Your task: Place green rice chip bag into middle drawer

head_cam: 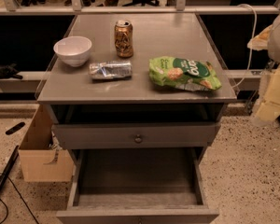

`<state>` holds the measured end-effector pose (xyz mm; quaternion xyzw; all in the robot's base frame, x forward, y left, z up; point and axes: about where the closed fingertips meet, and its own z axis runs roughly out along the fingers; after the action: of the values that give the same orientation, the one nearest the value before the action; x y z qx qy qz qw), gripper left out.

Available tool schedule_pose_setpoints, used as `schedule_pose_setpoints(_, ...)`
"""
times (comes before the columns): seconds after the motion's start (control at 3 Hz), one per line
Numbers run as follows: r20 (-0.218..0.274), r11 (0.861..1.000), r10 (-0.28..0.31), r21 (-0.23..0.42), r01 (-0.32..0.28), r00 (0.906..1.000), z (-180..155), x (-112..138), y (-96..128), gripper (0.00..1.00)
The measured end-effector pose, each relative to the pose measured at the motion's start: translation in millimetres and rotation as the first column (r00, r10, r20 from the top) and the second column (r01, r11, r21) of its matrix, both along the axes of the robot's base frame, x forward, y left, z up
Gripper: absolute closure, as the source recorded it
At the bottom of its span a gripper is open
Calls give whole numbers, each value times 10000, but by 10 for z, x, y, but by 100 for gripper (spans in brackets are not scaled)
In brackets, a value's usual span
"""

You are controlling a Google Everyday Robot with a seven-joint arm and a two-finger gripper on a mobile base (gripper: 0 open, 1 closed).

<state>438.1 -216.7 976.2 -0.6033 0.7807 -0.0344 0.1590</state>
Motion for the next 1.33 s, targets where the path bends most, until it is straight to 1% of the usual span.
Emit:
schedule_pose_setpoints(0.33, 1, 10000, 0, 0, 0, 10000, 0, 0, 0, 0)
schedule_pose_setpoints(0.67, 184, 9997, -23, 238, 18, 9998, -22, -12, 20, 0)
schedule_pose_setpoints(1.0, 220, 9918, -211, 1263, 181, 9995, -329, 93, -130, 0)
schedule_pose_setpoints(1.33, 25, 9392, -492, 3405, 454, 9988, -774, 373, -50, 0)
